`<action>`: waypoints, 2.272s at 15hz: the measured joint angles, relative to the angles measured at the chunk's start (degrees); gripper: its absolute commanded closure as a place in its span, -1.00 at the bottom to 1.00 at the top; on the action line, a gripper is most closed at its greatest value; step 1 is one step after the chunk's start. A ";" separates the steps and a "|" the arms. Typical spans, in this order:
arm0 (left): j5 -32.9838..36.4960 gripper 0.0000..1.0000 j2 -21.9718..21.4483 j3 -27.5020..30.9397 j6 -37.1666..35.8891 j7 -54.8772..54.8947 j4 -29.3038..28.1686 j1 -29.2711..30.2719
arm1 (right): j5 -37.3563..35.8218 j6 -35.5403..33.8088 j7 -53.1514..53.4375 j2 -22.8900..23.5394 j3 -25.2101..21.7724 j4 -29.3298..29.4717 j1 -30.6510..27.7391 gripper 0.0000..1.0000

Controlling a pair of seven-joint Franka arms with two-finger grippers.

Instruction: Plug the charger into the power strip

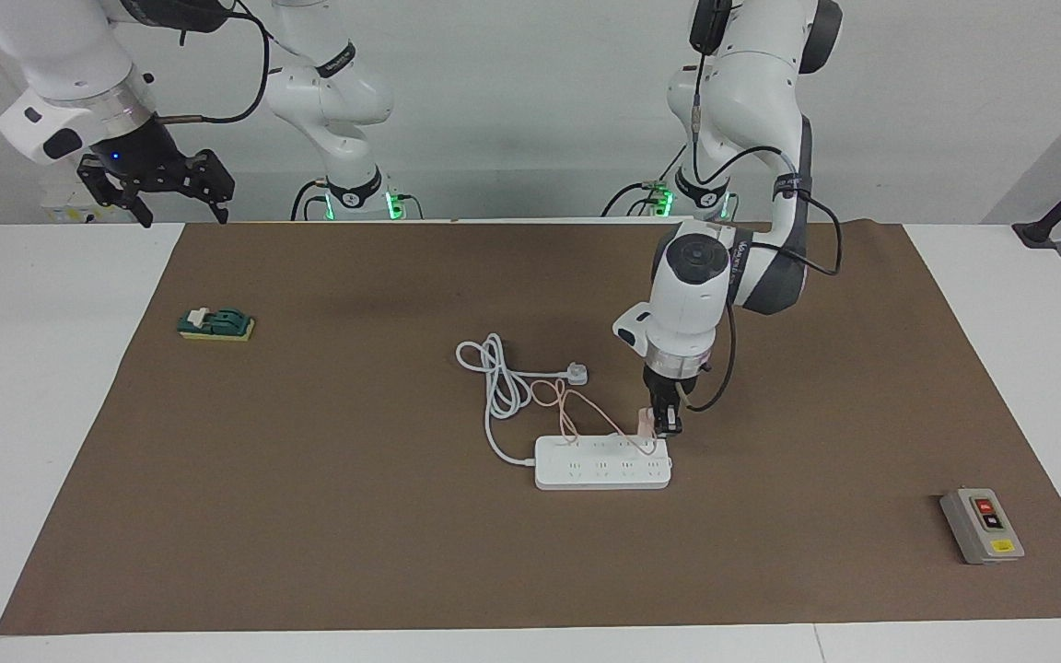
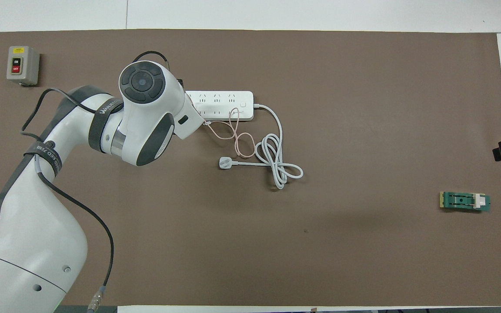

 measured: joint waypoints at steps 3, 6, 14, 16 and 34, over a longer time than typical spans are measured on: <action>0.80 1.00 0.54 -0.21 0.66 0.00 0.54 -0.08 | 0.04 0.00 0.00 0.00 0.02 0.00 0.00 -1.00; 0.81 1.00 0.55 -0.19 0.72 -0.81 0.65 -0.08 | 0.10 0.00 0.00 0.00 0.11 0.00 0.05 -1.00; 1.88 1.00 0.56 -0.01 2.25 -1.38 0.66 -0.02 | 0.10 0.00 0.00 0.00 0.06 0.00 0.03 -1.00; 1.88 1.00 0.60 0.02 2.30 -1.68 0.66 0.02 | 0.10 0.00 0.00 0.00 0.06 0.00 0.03 -1.00; -0.26 1.00 1.51 -0.07 2.29 -7.71 0.31 0.75 | 0.10 0.00 0.00 0.00 0.06 0.00 0.03 -1.00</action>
